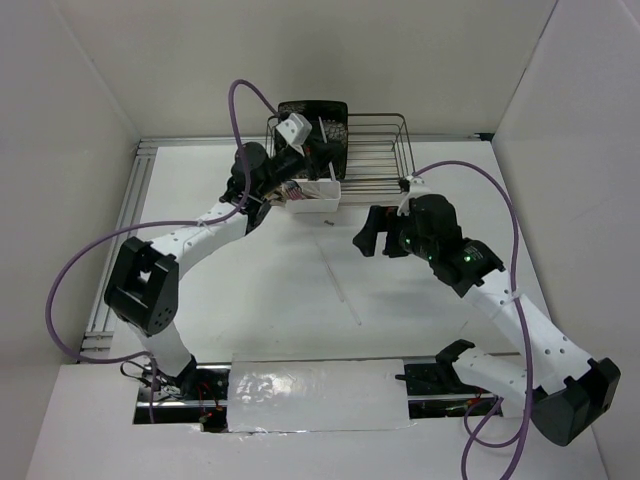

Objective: Sort the eating utensils into containers

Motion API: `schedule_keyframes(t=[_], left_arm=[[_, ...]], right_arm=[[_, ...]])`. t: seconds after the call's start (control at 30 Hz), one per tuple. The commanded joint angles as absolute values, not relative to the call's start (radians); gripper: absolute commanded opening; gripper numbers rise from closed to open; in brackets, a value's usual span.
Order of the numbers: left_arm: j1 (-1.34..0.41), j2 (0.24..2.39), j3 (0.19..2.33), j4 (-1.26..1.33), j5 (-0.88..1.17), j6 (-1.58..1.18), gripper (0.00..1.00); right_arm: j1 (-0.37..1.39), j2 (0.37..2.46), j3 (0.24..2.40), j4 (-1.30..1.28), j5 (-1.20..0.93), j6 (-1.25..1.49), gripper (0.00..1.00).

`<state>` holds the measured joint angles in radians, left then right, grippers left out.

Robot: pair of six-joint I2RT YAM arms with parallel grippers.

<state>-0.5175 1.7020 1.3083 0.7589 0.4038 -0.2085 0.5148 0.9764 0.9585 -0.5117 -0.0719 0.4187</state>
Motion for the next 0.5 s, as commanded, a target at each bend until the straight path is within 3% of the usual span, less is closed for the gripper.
schedule_keyframes(t=[0.0, 0.47], left_arm=[[-0.464, 1.719, 1.312, 0.969, 0.481, -0.167, 0.00], [-0.413, 1.847, 1.321, 0.982, 0.722, -0.150, 0.00]], right_arm=[[0.502, 0.946, 0.966, -0.511, -0.032, 0.407, 1.00], [0.483, 1.038, 0.948, -0.474, -0.032, 0.385, 1.00]])
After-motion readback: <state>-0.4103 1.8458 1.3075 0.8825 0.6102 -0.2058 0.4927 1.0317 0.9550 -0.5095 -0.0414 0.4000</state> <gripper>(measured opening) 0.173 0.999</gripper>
